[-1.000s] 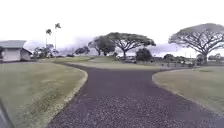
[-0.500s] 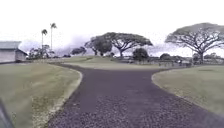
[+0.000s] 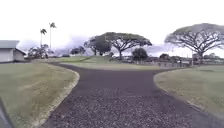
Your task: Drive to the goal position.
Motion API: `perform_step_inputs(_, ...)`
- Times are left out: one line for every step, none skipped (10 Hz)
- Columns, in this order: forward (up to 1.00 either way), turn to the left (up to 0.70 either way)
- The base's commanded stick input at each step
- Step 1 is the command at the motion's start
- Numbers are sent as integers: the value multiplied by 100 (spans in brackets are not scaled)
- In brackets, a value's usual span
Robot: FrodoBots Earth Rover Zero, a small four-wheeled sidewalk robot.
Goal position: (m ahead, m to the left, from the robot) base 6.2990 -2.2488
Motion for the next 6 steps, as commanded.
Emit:
perform_step_inputs(70, 0)
perform_step_inputs(70, 0)
perform_step_inputs(70, 0)
perform_step_inputs(70, 0)
perform_step_inputs(70, 0)
perform_step_inputs(70, 0)
